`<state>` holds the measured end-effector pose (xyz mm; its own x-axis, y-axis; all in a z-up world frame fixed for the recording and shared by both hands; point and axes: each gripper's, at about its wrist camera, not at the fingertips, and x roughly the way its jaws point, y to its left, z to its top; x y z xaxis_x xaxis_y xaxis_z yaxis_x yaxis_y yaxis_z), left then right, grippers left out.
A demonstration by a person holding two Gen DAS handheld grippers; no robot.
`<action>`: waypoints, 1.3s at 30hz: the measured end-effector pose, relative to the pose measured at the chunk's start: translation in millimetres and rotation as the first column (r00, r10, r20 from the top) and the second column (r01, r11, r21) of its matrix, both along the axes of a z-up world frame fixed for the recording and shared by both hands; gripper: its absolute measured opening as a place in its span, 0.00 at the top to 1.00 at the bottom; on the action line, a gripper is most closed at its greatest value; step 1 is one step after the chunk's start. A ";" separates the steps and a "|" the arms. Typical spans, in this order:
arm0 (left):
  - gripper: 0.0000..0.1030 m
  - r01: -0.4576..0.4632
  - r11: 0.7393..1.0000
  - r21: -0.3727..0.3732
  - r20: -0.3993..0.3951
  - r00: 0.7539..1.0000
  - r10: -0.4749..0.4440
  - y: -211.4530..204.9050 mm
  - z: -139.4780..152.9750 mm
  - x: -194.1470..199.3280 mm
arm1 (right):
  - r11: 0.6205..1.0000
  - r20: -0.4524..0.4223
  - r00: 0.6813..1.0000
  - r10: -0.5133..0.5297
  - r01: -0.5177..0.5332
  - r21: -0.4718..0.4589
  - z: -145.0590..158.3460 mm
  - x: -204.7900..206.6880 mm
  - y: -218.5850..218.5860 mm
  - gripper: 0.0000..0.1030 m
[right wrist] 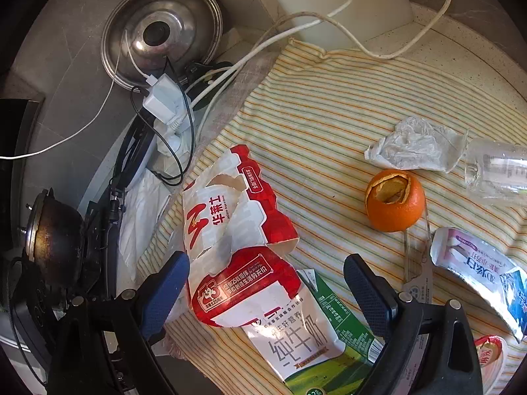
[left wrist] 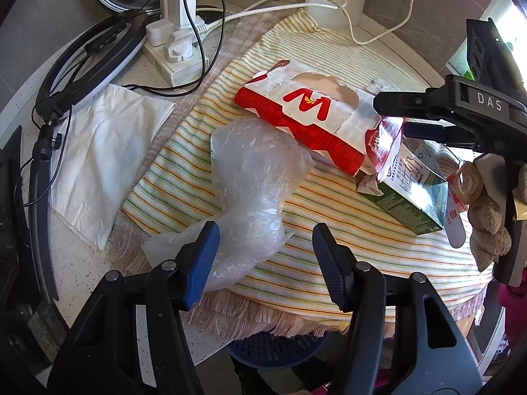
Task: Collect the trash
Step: 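Grasp the clear plastic bag with the left tool while the right tool grasps the red-white snack bag, then carry both bags down over the blue basket with both tools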
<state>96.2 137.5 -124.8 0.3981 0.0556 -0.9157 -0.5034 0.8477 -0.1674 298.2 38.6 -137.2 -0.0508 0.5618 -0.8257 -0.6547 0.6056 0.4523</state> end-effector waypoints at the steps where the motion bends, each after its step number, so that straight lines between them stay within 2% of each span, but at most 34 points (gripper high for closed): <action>1: 0.42 -0.001 1.000 0.001 0.000 1.000 0.001 -1.0 -0.7 0.1 | 1.000 -0.007 1.000 -0.001 0.001 -0.002 -2.2 1.0 1.2 0.07; 9: 0.59 -0.012 1.000 -0.008 -0.019 1.000 0.012 3.1 -8.1 6.1 | 1.000 -0.046 0.999 -0.002 0.000 -0.026 -22.2 5.9 16.1 0.15; 14: 0.65 -0.026 1.000 -0.016 -0.028 0.999 0.026 6.5 -12.6 7.0 | 1.000 -0.060 0.998 0.000 -0.001 -0.016 -28.6 6.3 23.5 0.17; 15: 0.66 -0.027 0.999 -0.019 -0.027 0.999 0.026 7.3 -13.0 7.4 | 1.000 -0.065 0.998 0.001 -0.001 -0.011 -29.3 6.5 24.8 0.19; 18: 0.68 -0.024 1.000 -0.016 -0.027 0.999 0.024 8.0 -14.3 8.4 | 1.000 -0.081 0.997 0.006 -0.007 -0.002 -29.4 5.3 29.4 0.35; 19: 0.68 -0.024 1.000 -0.016 -0.025 0.999 0.024 8.6 -14.7 8.5 | 1.000 -0.080 0.997 0.013 -0.013 0.004 -28.1 4.1 30.7 0.44; 20: 0.69 -0.024 1.000 -0.017 -0.024 0.999 0.024 9.0 -14.9 8.8 | 1.000 -0.070 0.997 0.019 -0.019 0.005 -25.7 2.6 31.7 0.52; 25: 0.71 -0.024 1.000 -0.017 -0.019 1.000 0.023 8.8 -15.5 8.5 | 0.999 0.035 0.999 0.038 -0.039 0.030 -7.1 -8.0 31.7 0.60; 26: 0.71 -0.025 1.000 -0.018 -0.017 1.000 0.025 8.8 -15.5 8.3 | 0.998 0.057 0.997 0.042 -0.044 0.034 -3.3 -10.4 31.1 0.66; 28: 0.72 -0.028 0.999 -0.019 -0.014 1.000 0.028 9.5 -15.5 8.3 | 0.997 0.093 0.994 0.051 -0.056 0.048 4.3 -15.2 29.8 0.70; 29: 0.72 -0.029 0.999 -0.019 -0.012 1.000 0.029 9.8 -15.6 8.4 | 0.997 0.111 0.993 0.052 -0.058 0.056 8.0 -18.2 29.1 0.79; 31: 0.72 -0.033 0.999 -0.019 -0.008 0.999 0.032 9.9 -15.8 8.0 | 0.995 0.139 0.989 0.053 -0.064 0.073 14.6 -23.2 26.7 0.88; 39: 0.75 -0.035 0.999 -0.016 0.001 0.999 0.035 8.8 -14.8 7.1 | 0.991 0.240 0.969 0.052 -0.079 0.104 35.5 -41.3 20.7 0.92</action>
<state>103.2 146.3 -139.6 0.3977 0.0550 -0.9159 -0.5323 0.8269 -0.1814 256.9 59.4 -101.7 0.0984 0.6535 -0.7505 -0.7877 0.5120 0.3426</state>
